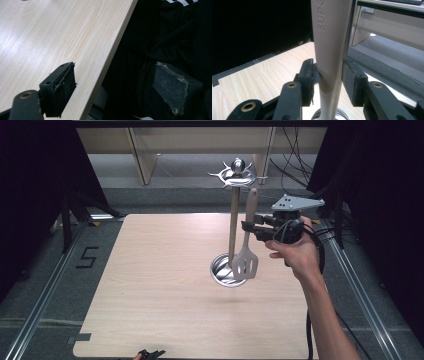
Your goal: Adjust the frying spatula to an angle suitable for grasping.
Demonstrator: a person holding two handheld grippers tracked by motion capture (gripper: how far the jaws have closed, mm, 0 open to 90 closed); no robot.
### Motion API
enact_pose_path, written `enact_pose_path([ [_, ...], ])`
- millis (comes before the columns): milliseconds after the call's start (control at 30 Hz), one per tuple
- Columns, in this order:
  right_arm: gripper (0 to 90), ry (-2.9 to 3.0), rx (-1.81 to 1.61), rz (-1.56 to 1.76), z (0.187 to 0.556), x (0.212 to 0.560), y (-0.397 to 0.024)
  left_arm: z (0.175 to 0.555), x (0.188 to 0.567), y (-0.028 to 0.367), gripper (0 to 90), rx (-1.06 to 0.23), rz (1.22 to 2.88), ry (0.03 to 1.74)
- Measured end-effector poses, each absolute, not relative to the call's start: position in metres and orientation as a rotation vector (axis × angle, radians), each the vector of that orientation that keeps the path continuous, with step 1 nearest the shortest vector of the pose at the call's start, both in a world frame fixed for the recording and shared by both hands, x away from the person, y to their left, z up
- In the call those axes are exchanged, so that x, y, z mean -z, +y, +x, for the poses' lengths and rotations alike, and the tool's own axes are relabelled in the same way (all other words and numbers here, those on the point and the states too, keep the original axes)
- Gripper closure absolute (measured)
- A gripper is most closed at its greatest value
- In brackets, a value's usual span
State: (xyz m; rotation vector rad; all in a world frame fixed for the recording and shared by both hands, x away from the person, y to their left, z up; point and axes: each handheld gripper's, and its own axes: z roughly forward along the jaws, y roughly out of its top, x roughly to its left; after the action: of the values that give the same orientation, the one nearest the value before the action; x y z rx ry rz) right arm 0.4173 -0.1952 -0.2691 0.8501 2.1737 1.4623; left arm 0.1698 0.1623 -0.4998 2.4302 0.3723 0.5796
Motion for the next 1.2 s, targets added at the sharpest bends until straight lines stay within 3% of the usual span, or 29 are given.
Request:
enact_pose_path([
  [133, 59.8, 2.156, -1.467, 0.84, 0.418, 0.269, -0.198, 0.169, 0.499, 0.163, 17.1, -0.594, 2.432, 0.378],
  [200, 53.4, 2.149, -1.467, 0.856, 0.417, 0.269, -0.199, 0.17, 0.5, 0.162, 17.1, -0.574, 2.432, 0.369],
  [433, 48.8, 2.147, -1.481, 0.893, 0.411, 0.273, -0.206, 0.17, 0.5, 0.162, 17.1, -0.568, 2.438, 0.367],
  [1200, 44.1, 2.1, -1.439, 0.899, 0.372, 0.303, -0.238, 0.17, 0.498, 0.164, 17.1, -0.592, 2.427, 0.381],
])
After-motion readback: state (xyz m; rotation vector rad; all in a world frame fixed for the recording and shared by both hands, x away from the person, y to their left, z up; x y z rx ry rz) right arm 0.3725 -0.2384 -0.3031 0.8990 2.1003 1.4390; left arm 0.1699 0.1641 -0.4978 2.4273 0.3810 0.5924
